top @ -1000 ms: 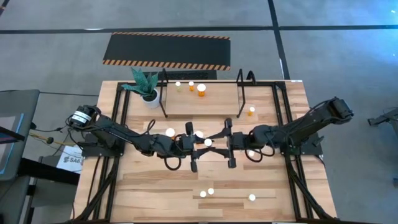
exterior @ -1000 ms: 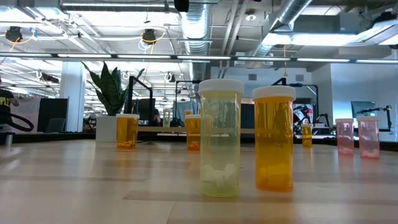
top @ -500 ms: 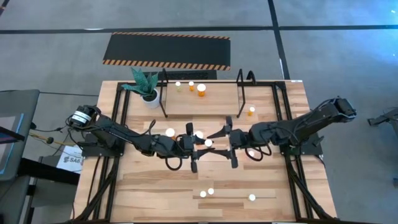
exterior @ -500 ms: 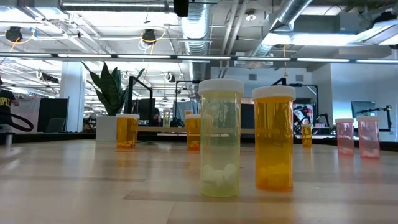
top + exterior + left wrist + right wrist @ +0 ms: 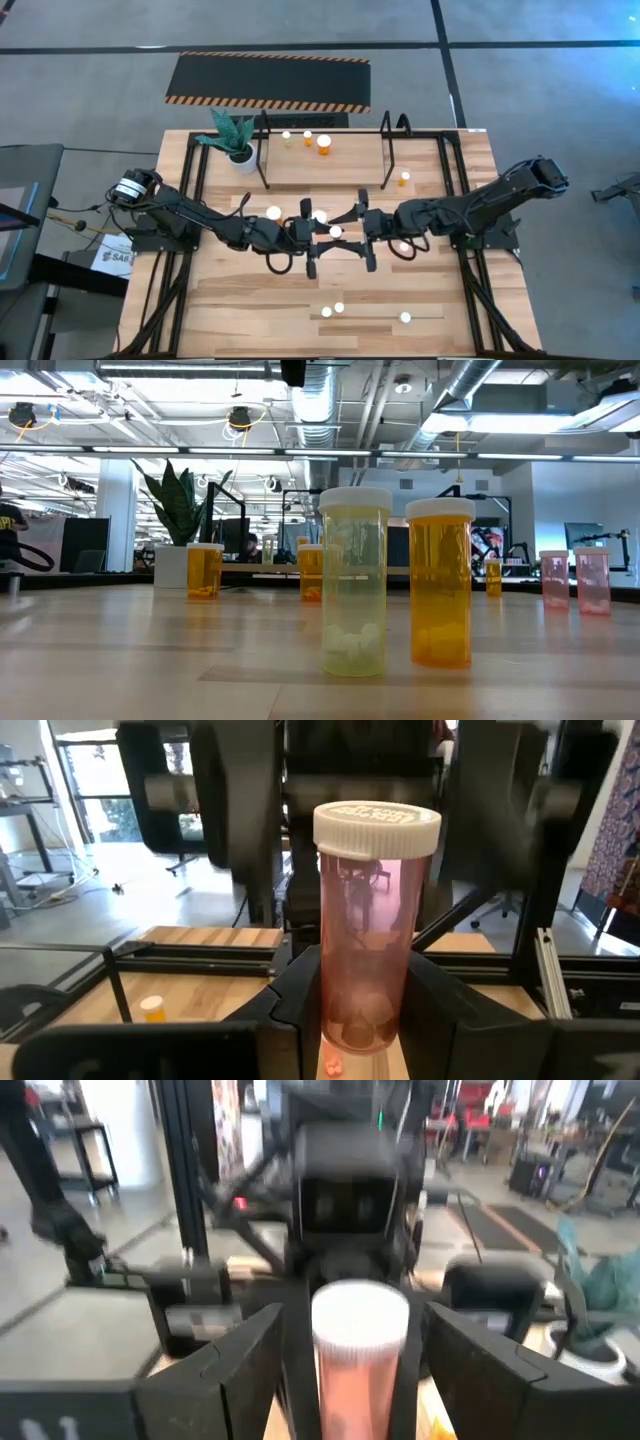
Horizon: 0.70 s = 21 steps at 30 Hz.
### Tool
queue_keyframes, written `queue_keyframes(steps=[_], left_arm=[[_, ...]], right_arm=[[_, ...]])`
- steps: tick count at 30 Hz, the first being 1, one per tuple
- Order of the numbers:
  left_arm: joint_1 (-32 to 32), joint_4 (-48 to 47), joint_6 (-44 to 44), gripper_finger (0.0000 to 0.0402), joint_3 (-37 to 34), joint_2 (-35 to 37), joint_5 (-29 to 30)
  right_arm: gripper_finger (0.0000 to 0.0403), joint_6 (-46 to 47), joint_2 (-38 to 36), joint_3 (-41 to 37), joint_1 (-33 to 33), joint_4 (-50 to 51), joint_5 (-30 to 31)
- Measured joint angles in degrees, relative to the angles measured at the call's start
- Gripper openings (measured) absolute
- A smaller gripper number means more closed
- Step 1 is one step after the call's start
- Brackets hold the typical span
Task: Pick and place medicine bottles onto shelf by color
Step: Put the bottom left pink pill bottle on the shelf
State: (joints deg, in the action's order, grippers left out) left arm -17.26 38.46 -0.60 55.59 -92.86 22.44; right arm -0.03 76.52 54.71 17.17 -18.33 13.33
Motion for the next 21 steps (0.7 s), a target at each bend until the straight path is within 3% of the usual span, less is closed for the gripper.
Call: queue_keyframes(steps=[13,21], left_arm=[[0.0,-0.4,0.0,0.0083,0.0,0.0,0.3],[0.0,-0.5,0.0,0.0083,0.0,0.0,0.3]], right_arm=[[0.0257,-2.9,1.4,0.1,-0.4,-2.7,0.2],[0.0219,-3.0,1.4,0.1,-0.4,-2.8,0.2]])
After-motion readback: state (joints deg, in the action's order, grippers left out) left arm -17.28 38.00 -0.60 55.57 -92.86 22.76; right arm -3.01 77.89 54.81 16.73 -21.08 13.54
